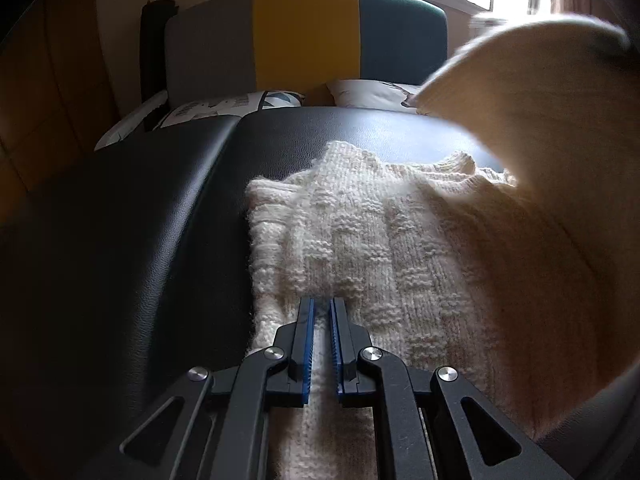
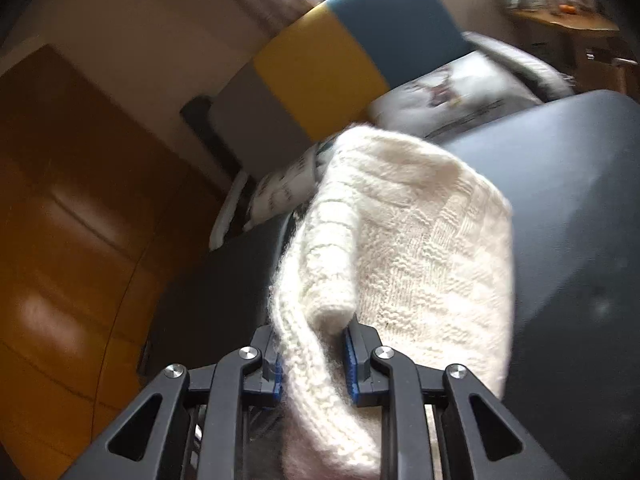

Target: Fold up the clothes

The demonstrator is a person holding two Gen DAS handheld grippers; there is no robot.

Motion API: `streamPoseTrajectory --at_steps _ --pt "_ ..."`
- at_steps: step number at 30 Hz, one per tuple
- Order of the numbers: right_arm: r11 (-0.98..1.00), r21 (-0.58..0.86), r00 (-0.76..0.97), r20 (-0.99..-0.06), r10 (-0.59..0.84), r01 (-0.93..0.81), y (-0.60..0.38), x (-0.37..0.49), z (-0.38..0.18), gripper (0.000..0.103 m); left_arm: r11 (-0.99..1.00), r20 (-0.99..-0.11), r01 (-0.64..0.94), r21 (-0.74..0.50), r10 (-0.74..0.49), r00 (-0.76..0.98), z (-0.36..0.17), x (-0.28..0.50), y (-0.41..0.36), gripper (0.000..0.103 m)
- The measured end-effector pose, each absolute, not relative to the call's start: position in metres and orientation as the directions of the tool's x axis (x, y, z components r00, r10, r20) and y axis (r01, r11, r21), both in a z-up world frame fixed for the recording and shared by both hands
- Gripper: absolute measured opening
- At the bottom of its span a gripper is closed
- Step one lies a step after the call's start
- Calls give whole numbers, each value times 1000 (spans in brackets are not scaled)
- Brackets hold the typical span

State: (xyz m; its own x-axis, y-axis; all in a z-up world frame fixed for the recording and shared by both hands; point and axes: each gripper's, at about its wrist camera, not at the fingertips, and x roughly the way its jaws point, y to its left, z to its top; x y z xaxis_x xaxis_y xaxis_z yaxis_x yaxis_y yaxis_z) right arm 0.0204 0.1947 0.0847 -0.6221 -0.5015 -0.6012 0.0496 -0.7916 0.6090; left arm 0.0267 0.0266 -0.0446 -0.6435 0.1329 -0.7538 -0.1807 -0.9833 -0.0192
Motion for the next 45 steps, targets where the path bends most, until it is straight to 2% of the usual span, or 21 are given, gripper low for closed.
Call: streamPoseTrajectory --at_steps 5,8,9,10,11,17,19,21,24,28,32,35,38,43,45 --pt "-791 602 -548 -626 -555 113 140 8 68 21 -974 -742 -210 -87 204 -639 -38 33 13 9" --pt "-805 575 -508 -656 -559 144 120 7 57 21 -981 -712 -184 -54 167 -682 -33 49 -8 10" --pt "-809 569 -497 -665 -558 147 116 6 54 21 -987 -704 -161 -24 131 -698 -33 55 -16 16" --pt "-813 563 -485 -674 -557 151 113 5 51 21 -989 -705 -146 -5 107 -701 -37 59 -21 34" --pt "-813 562 -477 -679 -558 151 111 3 50 21 -989 -711 -150 -21 120 -693 -41 60 -25 40" --pt "-816 546 -510 -655 -557 190 99 -7 78 20 -971 -730 -133 -200 238 -640 -52 53 -43 40" --pt "-810 533 -525 -630 -572 244 89 -5 92 20 -973 -724 -143 -183 232 -650 -53 55 -39 40" --pt "-824 476 -517 -643 -564 307 69 -1 96 20 -972 -715 -150 -183 236 -658 -53 58 -37 40" --pt "-863 357 -461 -736 -495 357 35 7 66 20 -962 -708 -142 -233 268 -654 -55 58 -42 41" --pt "-877 301 -375 -816 -440 374 9 16 16 20 -951 -692 -146 -271 298 -658 -56 62 -47 41" --pt "-875 321 -360 -818 -449 363 10 17 4 21 -926 -670 -119 -360 345 -657 -56 71 -62 42" --pt "-870 359 -351 -810 -470 337 14 6 2 20 -931 -677 -87 -354 319 -664 -54 79 -68 47" --pt "-860 386 -347 -798 -493 334 15 1 2 20 -937 -683 -81 -340 305 -664 -54 86 -67 47" --pt "-872 326 -347 -822 -452 365 -3 13 -7 26 -942 -679 -103 -319 303 -668 -54 92 -61 48" --pt "-870 325 -340 -825 -452 370 -6 17 -15 29 -931 -672 -106 -349 328 -665 -53 93 -66 48"
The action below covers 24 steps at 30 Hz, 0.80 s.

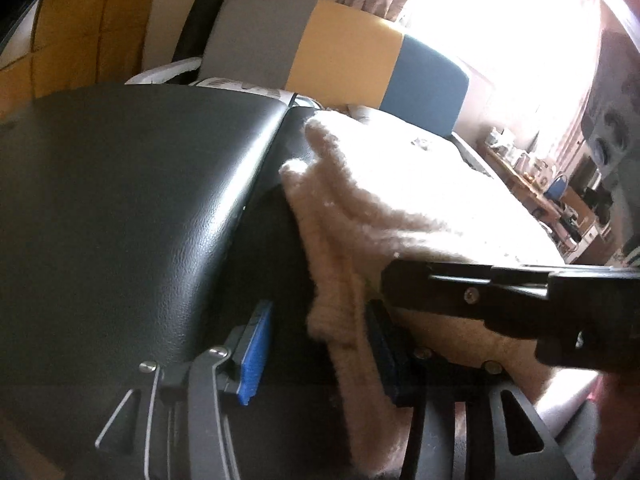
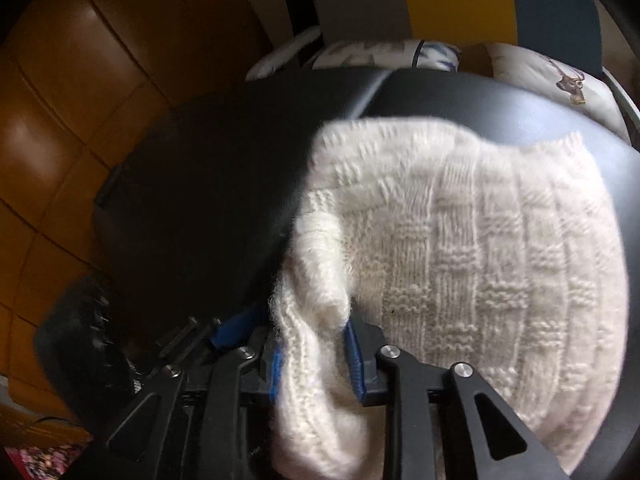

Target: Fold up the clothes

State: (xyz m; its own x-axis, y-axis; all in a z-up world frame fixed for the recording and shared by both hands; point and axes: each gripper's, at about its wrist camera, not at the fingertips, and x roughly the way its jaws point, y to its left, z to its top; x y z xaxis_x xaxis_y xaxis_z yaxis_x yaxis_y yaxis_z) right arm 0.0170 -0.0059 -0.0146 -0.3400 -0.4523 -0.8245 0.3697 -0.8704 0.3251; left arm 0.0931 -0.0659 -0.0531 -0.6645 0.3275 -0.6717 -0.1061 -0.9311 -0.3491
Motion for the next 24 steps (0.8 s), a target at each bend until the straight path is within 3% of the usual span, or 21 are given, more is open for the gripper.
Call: streamPoseTrajectory --at_steps 2,5,9,10,11,16,19,24 --pt "-853 369 -330 -806 -491 368 -1 17 -10 35 -901 -656 -93 -424 377 -654 -53 94 -80 49" --pt "-809 461 -323 -752 -574 365 19 18 7 35 -868 -635 -70 -492 412 -654 -54 96 -103 50" --pt "-758 546 -488 -584 -649 356 75 36 34 35 -808 -589 -52 -586 469 -658 -51 102 -131 50" --pt "-771 543 -518 -578 -630 332 87 38 34 31 -786 -569 -56 -615 492 -658 -49 104 -135 51" --pt "-783 541 -548 -573 -610 306 100 40 33 21 -763 -549 -60 -643 514 -658 -46 106 -139 54" --pt "-810 513 -483 -653 -583 285 101 38 -1 16 -665 -435 -140 -733 617 -656 -21 118 -130 73" --pt "-796 498 -422 -675 -605 345 78 35 -16 16 -663 -411 -244 -708 668 -621 -1 118 -106 88" --pt "-766 525 -319 -703 -636 372 60 37 -36 16 -712 -475 -338 -616 677 -562 9 113 -68 88"
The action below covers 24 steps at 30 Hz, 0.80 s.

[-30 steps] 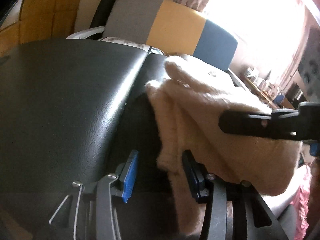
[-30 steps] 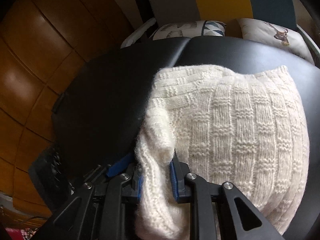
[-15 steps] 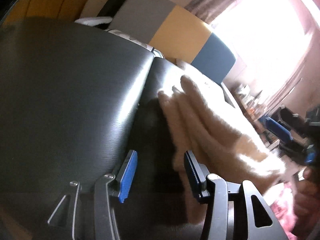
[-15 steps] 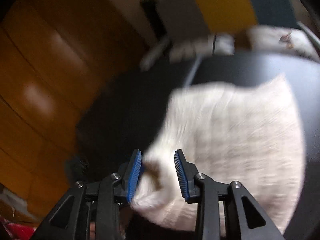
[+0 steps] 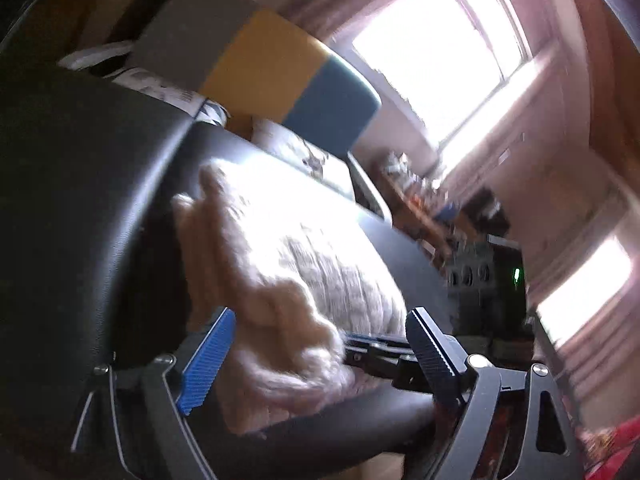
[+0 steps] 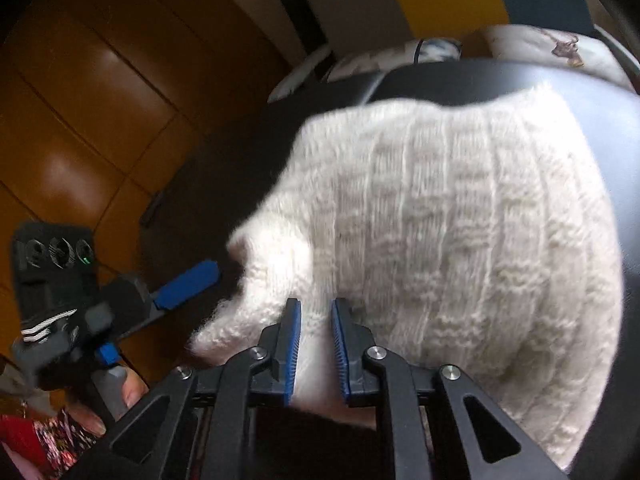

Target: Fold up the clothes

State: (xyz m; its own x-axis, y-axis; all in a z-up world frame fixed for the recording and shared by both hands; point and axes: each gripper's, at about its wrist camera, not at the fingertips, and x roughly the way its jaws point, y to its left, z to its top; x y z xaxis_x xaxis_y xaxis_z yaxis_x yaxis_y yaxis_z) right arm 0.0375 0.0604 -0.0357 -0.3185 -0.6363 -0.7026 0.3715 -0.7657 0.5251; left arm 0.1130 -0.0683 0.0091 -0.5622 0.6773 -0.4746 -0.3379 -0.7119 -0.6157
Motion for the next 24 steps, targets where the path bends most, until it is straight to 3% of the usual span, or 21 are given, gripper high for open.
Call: streamPoseTrajectory --at_steps 4,6,8,10,14,17,24 --pt "-745 549 -291 -693 -659 379 69 40 -40 16 -755 -538 -310 -577 638 -551 5 107 -62 88" --pt "-739 548 -280 -694 -663 391 75 42 -37 16 -781 -573 -296 -551 611 -546 1 108 -61 78" --pt "-747 530 -290 -700 -653 402 82 44 -30 16 -811 -612 -275 -516 574 -545 -1 100 -56 32" --pt "-774 491 -325 -714 -620 398 92 41 -24 16 -804 -613 -271 -528 583 -534 -1 91 -54 8" --pt "-832 448 -480 -680 -555 327 126 47 -3 16 -691 -481 -337 -640 701 -526 24 95 -61 7" --pt "-849 435 -523 -670 -527 299 137 45 6 17 -665 -444 -395 -634 731 -518 48 109 -65 7" --pt "-835 444 -440 -710 -549 326 124 49 -12 17 -782 -616 -257 -567 610 -498 -3 108 -84 7"
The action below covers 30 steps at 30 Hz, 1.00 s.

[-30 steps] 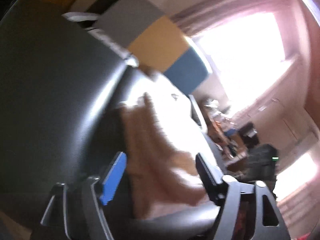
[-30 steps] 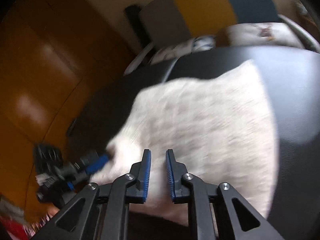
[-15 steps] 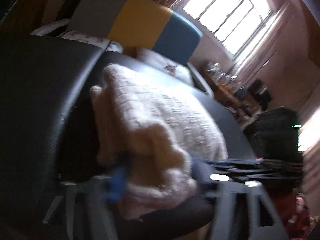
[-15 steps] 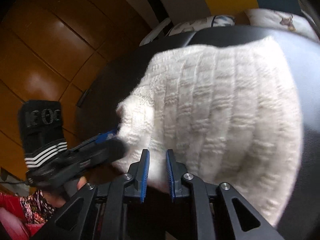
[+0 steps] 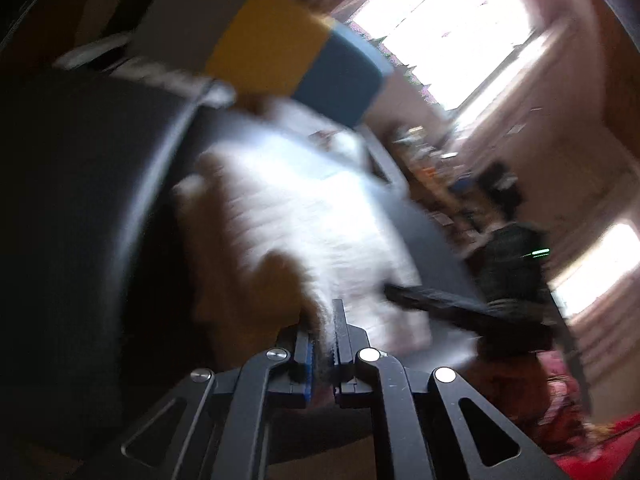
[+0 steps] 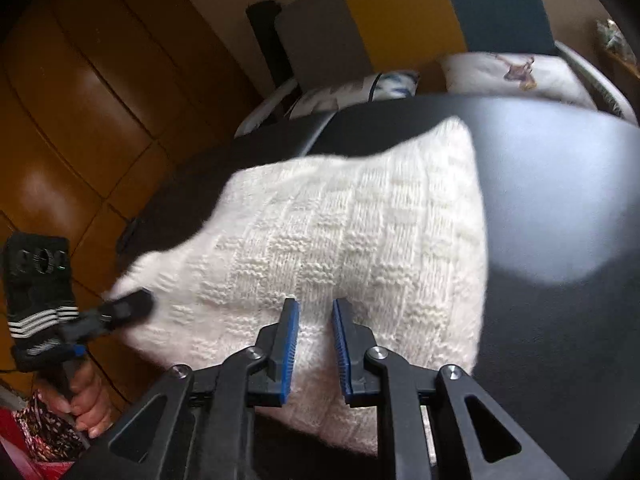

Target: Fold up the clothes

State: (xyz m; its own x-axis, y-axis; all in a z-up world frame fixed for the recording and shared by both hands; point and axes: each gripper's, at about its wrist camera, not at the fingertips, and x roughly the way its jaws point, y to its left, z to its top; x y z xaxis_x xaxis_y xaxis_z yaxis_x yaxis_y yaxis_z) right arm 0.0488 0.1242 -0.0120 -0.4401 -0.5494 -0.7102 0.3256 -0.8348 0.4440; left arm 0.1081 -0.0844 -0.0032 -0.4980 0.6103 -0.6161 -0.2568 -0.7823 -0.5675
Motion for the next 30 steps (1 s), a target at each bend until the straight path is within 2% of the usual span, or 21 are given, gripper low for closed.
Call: streamPoseTrajectory --at_steps 2,5,14,18,21,23,27,30 --pt "-834 428 -408 -732 -546 349 117 46 -25 17 -790 -650 -205 -577 597 -470 -28 108 -89 7" --pt "-836 381 -371 -766 -525 395 106 41 -48 17 -802 -653 -214 -557 582 -484 -43 112 -86 8" --pt "-835 325 -427 -742 -516 444 131 54 -12 17 -828 -642 -253 -500 550 -535 -47 114 -73 10" --pt "-857 272 -392 -800 -454 437 138 89 -23 17 -842 -644 -268 -468 532 -549 -47 113 -69 12" --pt "-863 293 -401 -792 -460 413 155 102 -40 15 -850 -648 -284 -444 524 -553 -44 114 -67 13" --pt "-851 388 -399 -760 -513 355 167 100 -44 15 -849 -652 -281 -448 525 -547 -36 113 -70 19" --pt "-842 372 -420 -742 -523 391 167 100 -21 17 -853 -594 -277 -443 511 -622 -5 122 -93 24" --pt "-836 391 -507 -667 -546 386 178 96 6 24 -877 -554 -313 -365 474 -684 24 118 -88 42"
